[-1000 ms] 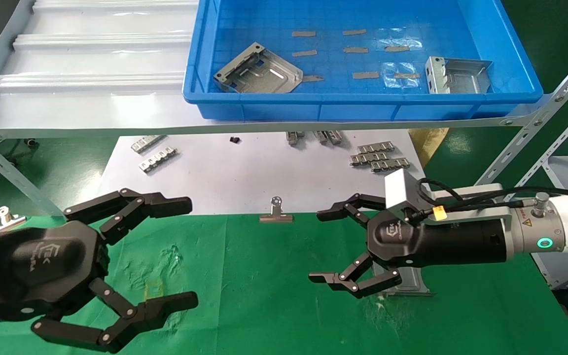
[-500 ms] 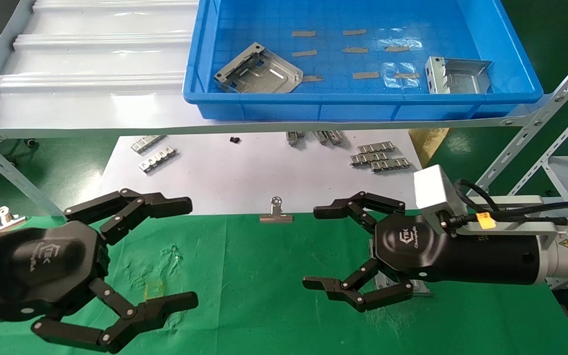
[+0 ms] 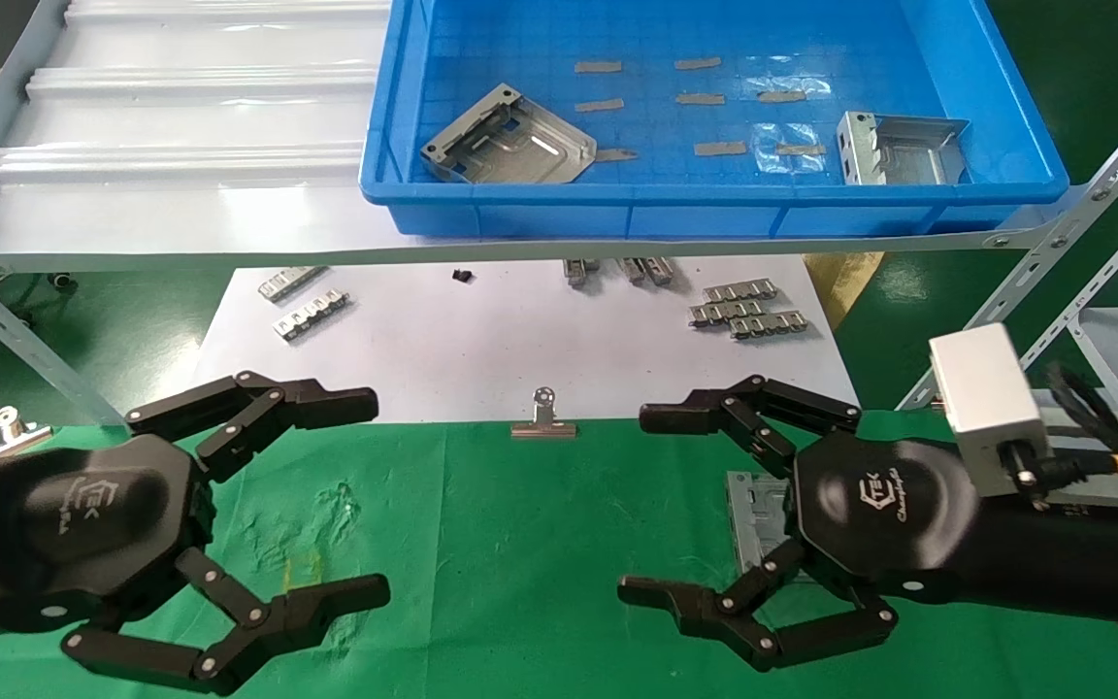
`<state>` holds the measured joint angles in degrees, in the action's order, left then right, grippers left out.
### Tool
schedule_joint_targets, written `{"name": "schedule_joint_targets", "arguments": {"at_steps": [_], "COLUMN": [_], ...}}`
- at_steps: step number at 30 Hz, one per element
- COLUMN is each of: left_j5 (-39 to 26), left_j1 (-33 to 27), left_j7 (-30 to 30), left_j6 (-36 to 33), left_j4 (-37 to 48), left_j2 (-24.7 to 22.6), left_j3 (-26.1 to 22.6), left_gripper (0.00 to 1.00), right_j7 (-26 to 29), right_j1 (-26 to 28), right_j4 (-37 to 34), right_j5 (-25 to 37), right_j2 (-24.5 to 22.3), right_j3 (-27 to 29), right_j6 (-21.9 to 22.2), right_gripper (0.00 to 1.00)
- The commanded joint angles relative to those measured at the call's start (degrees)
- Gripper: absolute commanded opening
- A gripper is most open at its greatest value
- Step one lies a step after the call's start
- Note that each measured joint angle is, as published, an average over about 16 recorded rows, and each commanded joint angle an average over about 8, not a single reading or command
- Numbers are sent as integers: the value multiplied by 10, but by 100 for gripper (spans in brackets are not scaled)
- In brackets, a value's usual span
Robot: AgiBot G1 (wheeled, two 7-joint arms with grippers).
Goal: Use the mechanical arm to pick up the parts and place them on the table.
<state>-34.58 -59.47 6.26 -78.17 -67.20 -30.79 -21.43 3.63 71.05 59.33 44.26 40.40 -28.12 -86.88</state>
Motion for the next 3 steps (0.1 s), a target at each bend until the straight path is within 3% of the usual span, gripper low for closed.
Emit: {"name": "schedule_joint_targets", "arguments": {"at_steps": [1,3], "left_j5": [0,0], "left_j1": [0,0], "left_j7": [0,0], "left_j6": [0,0], "left_j4": [0,0], "left_j2": [0,0], "left_j3": [0,0], "left_gripper": [100,100], "right_j7": [20,26], "right_j1": [-27,-34], "right_j4": [40,51], "right_j5": [-7,-9], "right_j2": [-15,-19], "right_j3": [34,44], "right_j6": [3,4], "right_gripper": [100,100]}}
